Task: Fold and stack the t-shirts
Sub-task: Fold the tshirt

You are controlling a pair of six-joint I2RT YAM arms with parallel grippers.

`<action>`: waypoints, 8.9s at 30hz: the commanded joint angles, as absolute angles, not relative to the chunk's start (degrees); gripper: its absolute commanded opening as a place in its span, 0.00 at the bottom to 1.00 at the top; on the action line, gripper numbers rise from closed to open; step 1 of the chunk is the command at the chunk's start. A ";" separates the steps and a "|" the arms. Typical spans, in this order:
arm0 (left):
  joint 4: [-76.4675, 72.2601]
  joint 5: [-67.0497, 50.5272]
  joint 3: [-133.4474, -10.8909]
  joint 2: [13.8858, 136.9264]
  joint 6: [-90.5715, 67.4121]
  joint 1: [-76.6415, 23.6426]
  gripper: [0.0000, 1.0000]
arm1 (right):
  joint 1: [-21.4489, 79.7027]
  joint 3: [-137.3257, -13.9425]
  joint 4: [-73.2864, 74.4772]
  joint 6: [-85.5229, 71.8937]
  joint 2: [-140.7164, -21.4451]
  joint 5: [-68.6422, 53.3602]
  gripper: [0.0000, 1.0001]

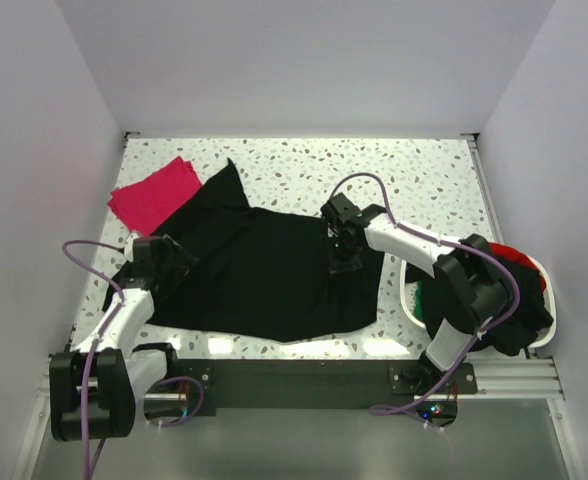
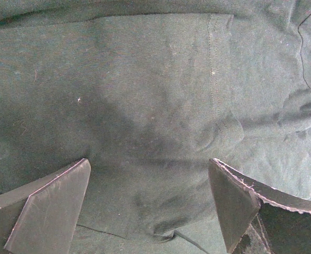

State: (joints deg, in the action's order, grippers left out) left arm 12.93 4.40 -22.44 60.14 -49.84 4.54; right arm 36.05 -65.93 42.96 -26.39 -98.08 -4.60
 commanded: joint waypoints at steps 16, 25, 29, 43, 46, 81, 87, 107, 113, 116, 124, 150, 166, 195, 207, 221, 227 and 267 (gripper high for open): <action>18.63 5.98 -18.90 62.84 -46.93 5.45 1.00 | 35.86 -53.20 49.48 -28.21 -81.04 -2.55 0.50; 17.84 5.01 -19.34 65.04 -46.41 5.36 1.00 | 35.86 -48.51 42.63 -28.30 -83.93 -4.57 0.51; 18.02 5.10 -19.42 64.69 -45.88 5.36 1.00 | 35.86 -48.60 40.78 -27.69 -87.18 -6.32 0.51; 17.84 5.01 -18.37 63.54 -46.85 5.27 1.00 | 35.95 -46.76 41.75 -24.87 -87.89 -14.49 0.43; 17.58 4.66 -18.19 63.98 -46.93 5.36 1.00 | 35.95 -46.14 42.01 -24.87 -87.72 -15.47 0.39; 15.73 2.20 -16.96 65.13 -46.85 5.36 1.00 | 35.86 -42.89 45.10 -36.56 -70.30 -7.91 0.52; 16.08 2.72 -17.05 64.86 -46.93 5.36 1.00 | 35.68 -43.68 39.30 -34.11 -76.98 -9.14 0.55; 16.26 3.34 -17.49 65.30 -46.93 5.36 1.00 | 34.63 -44.21 36.56 -30.32 -82.71 -13.01 0.32; 15.91 3.52 -17.58 65.83 -46.84 5.27 1.00 | 34.72 -42.19 41.38 -30.94 -78.67 -12.92 0.05; 15.82 3.43 -17.58 66.18 -46.76 5.36 1.00 | 34.63 -41.05 44.37 -31.64 -76.30 -12.48 0.00; 15.91 3.34 -17.75 66.09 -46.58 5.36 1.00 | 34.63 -37.45 48.25 -33.92 -70.85 -14.59 0.00; 15.82 3.08 -17.75 66.36 -46.41 5.27 1.00 | 34.80 -32.34 52.38 -35.77 -64.86 -23.38 0.37; 18.37 3.69 -19.07 62.05 -43.86 5.36 1.00 | 34.80 -47.46 50.99 -38.41 -71.36 -8.96 0.57; 25.66 7.99 -23.55 57.05 -45.70 3.96 1.00 | 32.18 -43.94 45.70 -36.92 -90.26 -0.97 0.61; 22.51 12.66 -29.53 57.65 -46.85 -12.20 0.98 | 27.77 -54.39 52.55 -30.06 -93.25 3.86 0.64; 17.32 7.83 -27.87 63.02 -45.34 -13.97 0.98 | 27.86 -60.39 48.72 -29.79 -81.74 -9.74 0.66; 16.00 8.26 -24.88 61.96 -46.23 -13.97 0.99 | 28.30 -54.50 43.42 -30.06 -81.04 -12.39 0.67; 32.00 8.35 -28.19 51.93 -55.73 -13.97 1.00 | 28.39 -51.65 47.72 -29.97 -82.97 -9.41 0.68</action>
State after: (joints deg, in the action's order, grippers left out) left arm 29.80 7.49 -23.31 50.98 -58.30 -13.65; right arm 28.12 -46.13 42.92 -30.81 -85.49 -11.05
